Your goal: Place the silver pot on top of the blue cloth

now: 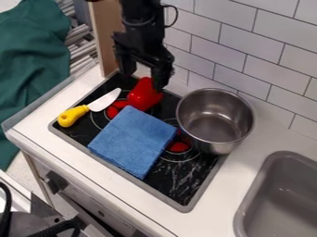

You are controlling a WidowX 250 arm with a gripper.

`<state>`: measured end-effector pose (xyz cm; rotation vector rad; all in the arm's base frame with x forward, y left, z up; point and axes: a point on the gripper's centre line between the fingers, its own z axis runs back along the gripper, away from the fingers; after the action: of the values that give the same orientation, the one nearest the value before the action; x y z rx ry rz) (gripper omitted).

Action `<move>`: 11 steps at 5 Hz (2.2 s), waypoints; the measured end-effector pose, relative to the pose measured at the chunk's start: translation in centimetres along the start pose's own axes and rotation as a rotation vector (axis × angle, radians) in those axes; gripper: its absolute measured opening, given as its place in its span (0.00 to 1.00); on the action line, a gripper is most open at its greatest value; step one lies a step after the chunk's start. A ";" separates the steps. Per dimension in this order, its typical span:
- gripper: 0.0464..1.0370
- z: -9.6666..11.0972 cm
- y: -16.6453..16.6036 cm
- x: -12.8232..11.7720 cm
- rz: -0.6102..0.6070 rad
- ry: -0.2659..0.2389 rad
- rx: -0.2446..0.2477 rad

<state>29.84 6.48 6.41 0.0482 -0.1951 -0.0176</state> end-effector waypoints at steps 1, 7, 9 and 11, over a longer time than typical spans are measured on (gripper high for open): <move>0.97 0.9 -2.3 -0.2 -0.015 0.005 0.005; 0.97 -7.7 -4.8 5.6 0.194 0.188 -0.061; 0.61 -10.6 -3.9 5.2 0.188 0.266 -0.076; 0.11 -10.5 -3.9 5.0 0.167 0.273 -0.059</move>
<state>36.71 3.01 -3.11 -0.0253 0.0746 0.1494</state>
